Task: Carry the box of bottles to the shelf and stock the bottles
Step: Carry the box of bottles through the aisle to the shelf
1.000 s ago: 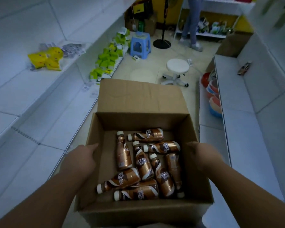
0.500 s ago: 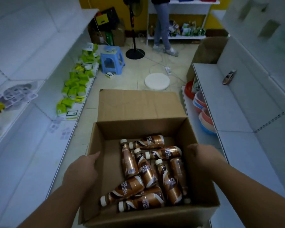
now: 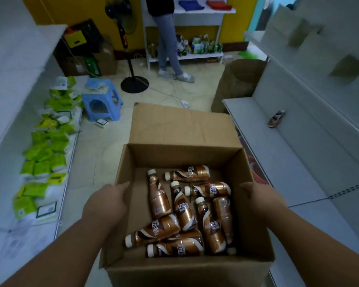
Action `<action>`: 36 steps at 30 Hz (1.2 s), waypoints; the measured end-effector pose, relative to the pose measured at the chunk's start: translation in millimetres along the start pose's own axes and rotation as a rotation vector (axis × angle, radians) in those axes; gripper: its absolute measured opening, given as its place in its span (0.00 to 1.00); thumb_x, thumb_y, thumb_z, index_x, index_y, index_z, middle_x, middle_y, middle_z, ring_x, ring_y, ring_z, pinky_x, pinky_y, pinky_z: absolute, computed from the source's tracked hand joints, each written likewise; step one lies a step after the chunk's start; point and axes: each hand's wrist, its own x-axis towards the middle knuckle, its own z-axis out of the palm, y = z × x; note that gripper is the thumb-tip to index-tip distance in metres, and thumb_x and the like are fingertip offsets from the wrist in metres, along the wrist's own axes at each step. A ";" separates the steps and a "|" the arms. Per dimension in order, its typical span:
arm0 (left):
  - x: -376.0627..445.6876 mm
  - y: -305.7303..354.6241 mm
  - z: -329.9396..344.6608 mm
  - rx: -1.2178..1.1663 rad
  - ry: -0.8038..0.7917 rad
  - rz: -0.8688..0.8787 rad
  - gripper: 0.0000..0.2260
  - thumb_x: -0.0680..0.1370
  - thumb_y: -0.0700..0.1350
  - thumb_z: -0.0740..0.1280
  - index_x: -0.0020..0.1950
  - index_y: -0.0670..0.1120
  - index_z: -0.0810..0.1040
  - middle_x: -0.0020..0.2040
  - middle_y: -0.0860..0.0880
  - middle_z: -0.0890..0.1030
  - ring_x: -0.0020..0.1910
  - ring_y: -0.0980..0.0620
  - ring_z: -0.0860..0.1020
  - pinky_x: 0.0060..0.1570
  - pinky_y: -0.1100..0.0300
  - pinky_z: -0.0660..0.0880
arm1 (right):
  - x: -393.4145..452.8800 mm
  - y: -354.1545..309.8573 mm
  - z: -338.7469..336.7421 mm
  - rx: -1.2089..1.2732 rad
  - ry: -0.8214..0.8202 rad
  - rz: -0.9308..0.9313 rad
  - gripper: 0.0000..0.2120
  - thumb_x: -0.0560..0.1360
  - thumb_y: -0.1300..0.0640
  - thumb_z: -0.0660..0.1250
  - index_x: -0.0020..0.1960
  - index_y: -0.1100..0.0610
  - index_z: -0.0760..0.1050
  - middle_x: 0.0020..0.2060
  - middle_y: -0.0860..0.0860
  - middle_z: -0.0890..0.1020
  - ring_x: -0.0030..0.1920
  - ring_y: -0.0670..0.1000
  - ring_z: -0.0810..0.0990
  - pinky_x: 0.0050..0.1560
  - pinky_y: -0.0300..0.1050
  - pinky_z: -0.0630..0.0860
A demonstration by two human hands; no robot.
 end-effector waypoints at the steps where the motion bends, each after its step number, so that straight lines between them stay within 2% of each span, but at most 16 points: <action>1: 26.4 4.3 -10.3 0.019 -0.006 0.032 0.30 0.74 0.42 0.62 0.75 0.60 0.63 0.56 0.46 0.77 0.53 0.47 0.79 0.50 0.56 0.76 | 12.8 -2.0 -8.4 0.018 0.014 0.036 0.17 0.78 0.52 0.58 0.65 0.47 0.74 0.54 0.52 0.82 0.53 0.55 0.81 0.51 0.49 0.79; 7: 174.6 46.7 -44.2 0.069 -0.027 0.161 0.31 0.75 0.41 0.63 0.75 0.61 0.62 0.63 0.47 0.77 0.57 0.48 0.78 0.51 0.57 0.75 | 98.0 6.0 -39.4 0.073 0.025 0.192 0.17 0.77 0.54 0.59 0.66 0.48 0.73 0.56 0.52 0.81 0.54 0.55 0.81 0.52 0.49 0.79; 11: 262.3 83.8 -44.2 0.105 -0.043 0.202 0.32 0.74 0.40 0.63 0.75 0.61 0.62 0.63 0.46 0.77 0.55 0.48 0.79 0.49 0.57 0.76 | 171.8 26.4 -42.0 0.154 0.012 0.245 0.18 0.76 0.55 0.59 0.65 0.48 0.74 0.56 0.54 0.81 0.55 0.57 0.80 0.54 0.53 0.79; 14: 313.5 111.9 -49.7 0.104 -0.059 0.229 0.32 0.74 0.39 0.63 0.76 0.60 0.61 0.63 0.46 0.77 0.55 0.47 0.78 0.49 0.56 0.76 | 220.9 39.6 -47.2 0.203 0.014 0.278 0.18 0.77 0.54 0.59 0.66 0.46 0.73 0.58 0.54 0.81 0.55 0.57 0.80 0.54 0.53 0.78; 16: 346.3 126.2 -55.5 0.120 -0.065 0.261 0.32 0.74 0.39 0.64 0.76 0.59 0.62 0.61 0.45 0.77 0.54 0.47 0.79 0.47 0.57 0.76 | 245.7 44.8 -56.1 0.219 0.001 0.305 0.19 0.79 0.55 0.58 0.68 0.44 0.71 0.60 0.53 0.80 0.57 0.57 0.79 0.55 0.51 0.77; 20: 407.1 154.0 -64.0 0.142 -0.097 0.360 0.33 0.73 0.39 0.64 0.75 0.59 0.62 0.56 0.45 0.77 0.45 0.49 0.78 0.37 0.60 0.73 | 272.2 50.4 -63.5 0.268 0.013 0.404 0.17 0.79 0.52 0.58 0.67 0.44 0.72 0.59 0.54 0.81 0.57 0.58 0.79 0.53 0.49 0.76; 23: 460.0 181.4 -61.1 0.186 -0.127 0.494 0.32 0.74 0.39 0.63 0.75 0.59 0.63 0.53 0.46 0.77 0.40 0.51 0.77 0.35 0.61 0.73 | 278.1 45.7 -52.8 0.330 0.032 0.517 0.17 0.79 0.53 0.58 0.67 0.45 0.72 0.57 0.55 0.81 0.55 0.57 0.80 0.51 0.49 0.77; 29: 541.4 258.7 -47.5 0.299 -0.225 0.883 0.29 0.75 0.40 0.62 0.75 0.58 0.65 0.55 0.44 0.76 0.49 0.45 0.79 0.41 0.56 0.74 | 263.4 12.4 -11.7 0.454 -0.030 0.882 0.15 0.80 0.52 0.58 0.66 0.45 0.72 0.54 0.55 0.82 0.52 0.57 0.81 0.45 0.47 0.77; 36: 545.2 342.2 -32.0 0.385 -0.289 1.221 0.28 0.76 0.40 0.62 0.74 0.60 0.65 0.61 0.45 0.77 0.53 0.46 0.79 0.46 0.54 0.78 | 214.2 -31.4 8.4 0.612 -0.015 1.248 0.13 0.78 0.53 0.60 0.61 0.45 0.76 0.50 0.52 0.83 0.48 0.55 0.82 0.42 0.46 0.75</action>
